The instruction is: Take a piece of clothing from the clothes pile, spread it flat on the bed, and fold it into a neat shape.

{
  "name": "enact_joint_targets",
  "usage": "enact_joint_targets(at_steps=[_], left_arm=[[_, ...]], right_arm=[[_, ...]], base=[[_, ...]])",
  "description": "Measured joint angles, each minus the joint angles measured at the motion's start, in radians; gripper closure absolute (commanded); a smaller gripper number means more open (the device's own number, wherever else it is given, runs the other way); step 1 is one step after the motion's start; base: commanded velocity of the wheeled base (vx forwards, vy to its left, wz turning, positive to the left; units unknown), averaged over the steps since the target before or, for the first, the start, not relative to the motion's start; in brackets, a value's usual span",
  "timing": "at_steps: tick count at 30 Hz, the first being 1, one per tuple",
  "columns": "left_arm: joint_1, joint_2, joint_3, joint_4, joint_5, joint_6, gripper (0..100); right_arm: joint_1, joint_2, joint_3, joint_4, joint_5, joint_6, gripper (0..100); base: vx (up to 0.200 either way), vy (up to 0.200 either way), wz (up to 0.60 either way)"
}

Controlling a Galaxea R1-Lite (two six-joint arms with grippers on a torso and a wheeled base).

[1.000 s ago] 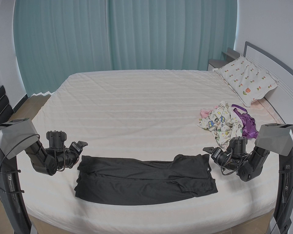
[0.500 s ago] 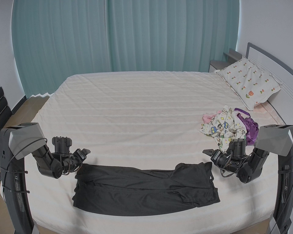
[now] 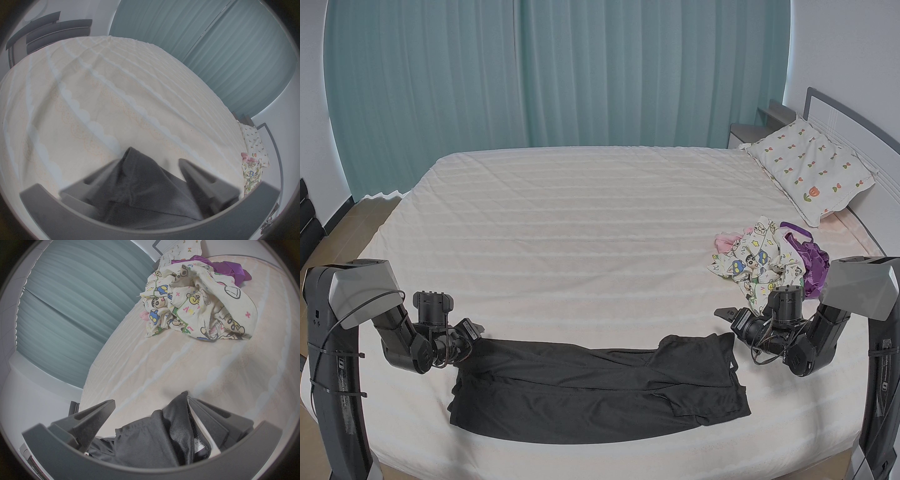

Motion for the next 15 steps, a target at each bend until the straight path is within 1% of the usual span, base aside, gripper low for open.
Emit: enact_joint_targets(at_steps=[4, 6, 12, 15], left_arm=[[-0.003, 0.007, 0.0, -0.001, 0.051, -0.004, 100], [-0.004, 0.009, 0.0, -0.005, 0.071, -0.016, 100], [-0.005, 0.009, 0.007, -0.044, 0.088, -0.081, 100], [-0.006, 0.009, 0.014, -0.049, 0.09, -0.089, 100]], right_arm=[[0.0, 0.009, -0.008, 0.001, 0.0, -0.014, 0], [-0.001, 0.019, -0.019, 0.006, 0.0, -0.036, 0], [-0.009, 0.049, -0.037, 0.013, 0.0, -0.12, 0], [-0.014, 0.066, -0.045, 0.013, 0.0, -0.131, 0]], base=[[0.0, 0.0, 0.0], [0.0, 0.0, 0.0], [0.0, 0.0, 0.0], [0.0, 0.0, 0.0]])
